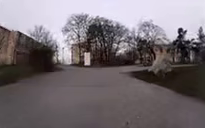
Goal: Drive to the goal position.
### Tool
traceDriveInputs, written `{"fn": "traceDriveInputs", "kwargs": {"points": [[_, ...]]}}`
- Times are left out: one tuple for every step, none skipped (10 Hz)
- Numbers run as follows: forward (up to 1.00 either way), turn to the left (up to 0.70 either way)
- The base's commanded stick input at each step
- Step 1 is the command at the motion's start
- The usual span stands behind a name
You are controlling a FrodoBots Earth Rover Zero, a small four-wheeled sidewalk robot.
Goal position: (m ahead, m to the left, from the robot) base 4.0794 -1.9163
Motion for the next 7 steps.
{"fn": "traceDriveInputs", "kwargs": {"points": [[1.0,0.29],[1.0,0.0],[1.0,0.0],[1.0,0.0],[1.0,0.0],[1.0,0.0],[1.0,0.0]]}}
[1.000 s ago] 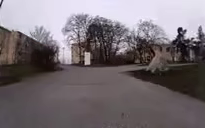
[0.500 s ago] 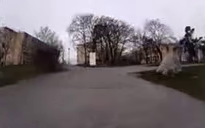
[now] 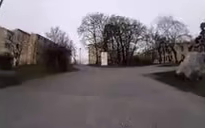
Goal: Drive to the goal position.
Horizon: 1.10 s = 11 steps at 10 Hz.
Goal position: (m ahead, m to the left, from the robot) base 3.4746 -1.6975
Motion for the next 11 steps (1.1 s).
{"fn": "traceDriveInputs", "kwargs": {"points": [[1.0,0.0],[1.0,0.0],[1.0,0.0],[1.0,0.0],[1.0,0.0],[1.0,0.0],[1.0,0.0],[1.0,0.0],[1.0,0.0],[1.0,0.0],[1.0,0.0]]}}
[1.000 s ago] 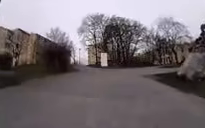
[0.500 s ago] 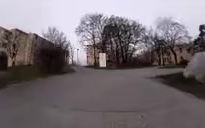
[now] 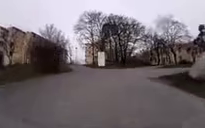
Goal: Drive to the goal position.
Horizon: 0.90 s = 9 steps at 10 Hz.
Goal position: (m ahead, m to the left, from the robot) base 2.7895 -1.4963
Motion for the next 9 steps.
{"fn": "traceDriveInputs", "kwargs": {"points": [[1.0,0.0],[1.0,0.0],[1.0,0.0],[1.0,0.0],[1.0,0.0],[1.0,0.0],[1.0,0.0],[1.0,0.0],[1.0,0.0]]}}
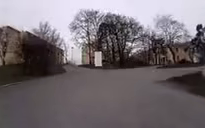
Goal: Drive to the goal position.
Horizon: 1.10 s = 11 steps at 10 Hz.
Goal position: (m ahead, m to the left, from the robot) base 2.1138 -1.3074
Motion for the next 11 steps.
{"fn": "traceDriveInputs", "kwargs": {"points": [[1.0,0.0],[1.0,0.0],[1.0,0.0],[1.0,0.0],[1.0,0.0],[1.0,0.0],[1.0,0.0],[1.0,0.0],[1.0,0.0],[1.0,0.0],[1.0,0.0]]}}
